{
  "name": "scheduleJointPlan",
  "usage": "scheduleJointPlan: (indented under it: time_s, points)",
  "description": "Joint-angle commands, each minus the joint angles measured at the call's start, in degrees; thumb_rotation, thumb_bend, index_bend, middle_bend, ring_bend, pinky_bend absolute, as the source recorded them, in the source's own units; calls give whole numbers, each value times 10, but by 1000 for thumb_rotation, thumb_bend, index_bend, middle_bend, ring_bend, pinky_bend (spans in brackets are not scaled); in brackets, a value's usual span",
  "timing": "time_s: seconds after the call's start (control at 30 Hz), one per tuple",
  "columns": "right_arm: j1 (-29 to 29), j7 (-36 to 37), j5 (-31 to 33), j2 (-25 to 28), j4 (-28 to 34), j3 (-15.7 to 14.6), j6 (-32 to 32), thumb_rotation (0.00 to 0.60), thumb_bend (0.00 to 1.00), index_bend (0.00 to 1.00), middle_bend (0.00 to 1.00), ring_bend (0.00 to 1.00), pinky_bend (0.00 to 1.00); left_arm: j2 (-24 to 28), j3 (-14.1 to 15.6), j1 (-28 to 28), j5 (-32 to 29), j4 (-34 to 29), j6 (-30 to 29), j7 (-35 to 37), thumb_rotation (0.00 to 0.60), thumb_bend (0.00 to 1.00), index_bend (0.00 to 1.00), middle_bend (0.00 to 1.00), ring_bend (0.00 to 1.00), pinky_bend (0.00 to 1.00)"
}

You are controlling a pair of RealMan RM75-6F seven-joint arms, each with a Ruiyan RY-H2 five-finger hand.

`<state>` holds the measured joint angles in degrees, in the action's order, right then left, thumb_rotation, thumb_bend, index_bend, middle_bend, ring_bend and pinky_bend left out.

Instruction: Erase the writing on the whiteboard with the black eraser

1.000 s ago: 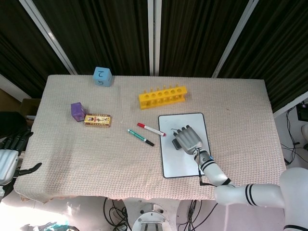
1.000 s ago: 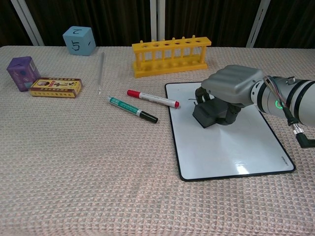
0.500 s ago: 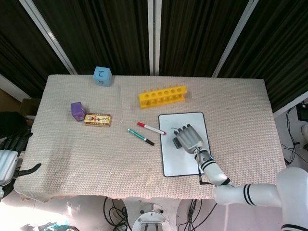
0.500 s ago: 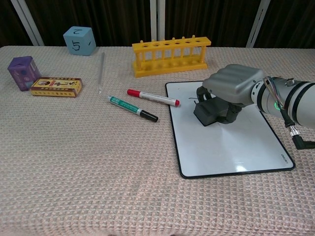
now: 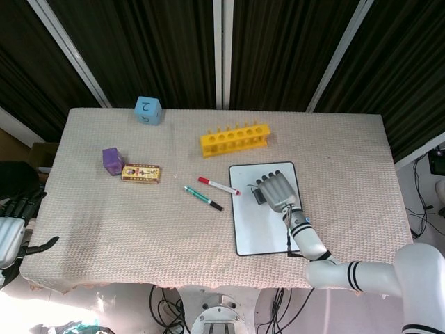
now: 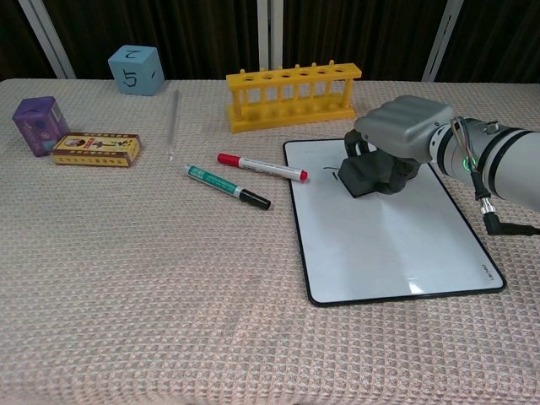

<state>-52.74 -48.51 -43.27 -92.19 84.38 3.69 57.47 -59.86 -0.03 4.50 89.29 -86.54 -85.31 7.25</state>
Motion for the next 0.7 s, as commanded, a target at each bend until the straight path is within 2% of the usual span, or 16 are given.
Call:
scheduleJointPlan:
  time_s: [0.03, 0.7]
  points:
    - [-1, 4, 1, -6, -11, 5, -4, 600, 444, 983, 758, 628, 689, 0, 0, 0, 0, 0, 0, 0, 465, 135, 112, 93, 98, 170]
    - [-13, -10, -31, -85, -104, 35, 21, 600, 452, 984, 760, 628, 684, 8, -2, -4, -5, 12, -6, 20, 465, 135, 112, 93, 98, 171]
